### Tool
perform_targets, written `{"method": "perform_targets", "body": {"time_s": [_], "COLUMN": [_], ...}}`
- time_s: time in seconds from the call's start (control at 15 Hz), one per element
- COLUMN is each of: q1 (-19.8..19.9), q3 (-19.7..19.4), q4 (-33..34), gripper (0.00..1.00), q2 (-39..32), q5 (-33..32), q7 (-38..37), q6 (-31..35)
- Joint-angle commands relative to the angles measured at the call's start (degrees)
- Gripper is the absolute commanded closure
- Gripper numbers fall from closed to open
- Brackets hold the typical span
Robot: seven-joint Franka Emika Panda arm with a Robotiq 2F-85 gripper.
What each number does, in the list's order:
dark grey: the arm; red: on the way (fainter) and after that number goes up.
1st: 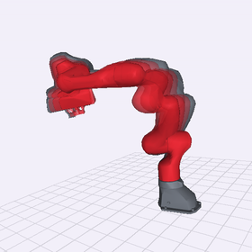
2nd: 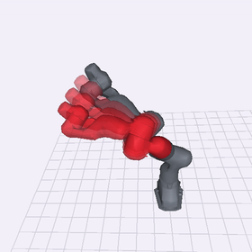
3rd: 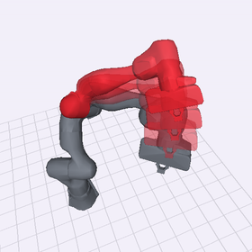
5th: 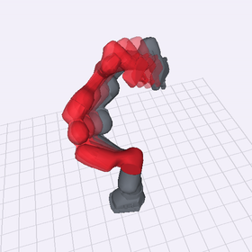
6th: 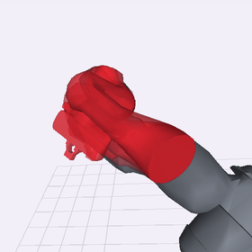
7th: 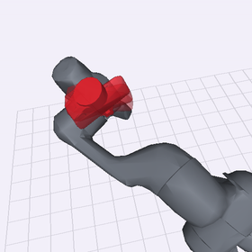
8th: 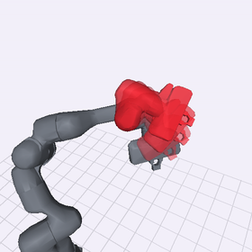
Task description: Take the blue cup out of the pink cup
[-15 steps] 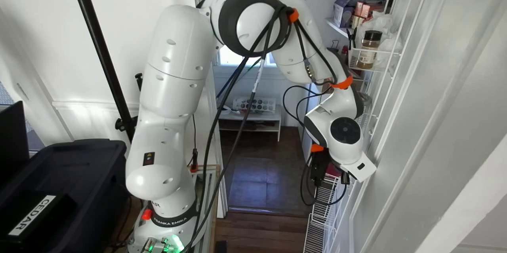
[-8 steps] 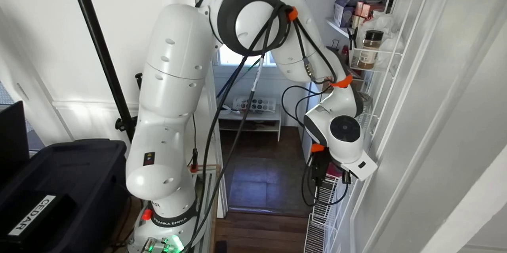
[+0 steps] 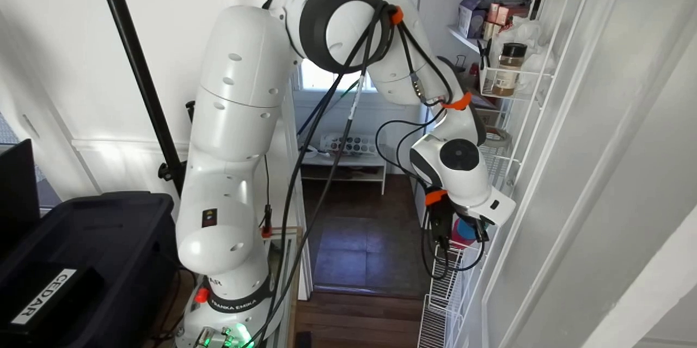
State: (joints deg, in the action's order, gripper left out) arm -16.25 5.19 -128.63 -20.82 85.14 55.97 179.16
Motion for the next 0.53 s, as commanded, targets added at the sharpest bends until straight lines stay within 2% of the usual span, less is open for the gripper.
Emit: {"method": "perform_targets", "body": {"time_s": [0.0,0.47], "q1": [0.5,-0.1], "q3": [1.9,0.8], "q4": [2.2,4.9], "gripper": [0.99,0.99], "q2": [2.1,3.2], "q5": [6.5,20.3], "q7": [7.5,20.7], "q6": [2.1,-1.4]}}
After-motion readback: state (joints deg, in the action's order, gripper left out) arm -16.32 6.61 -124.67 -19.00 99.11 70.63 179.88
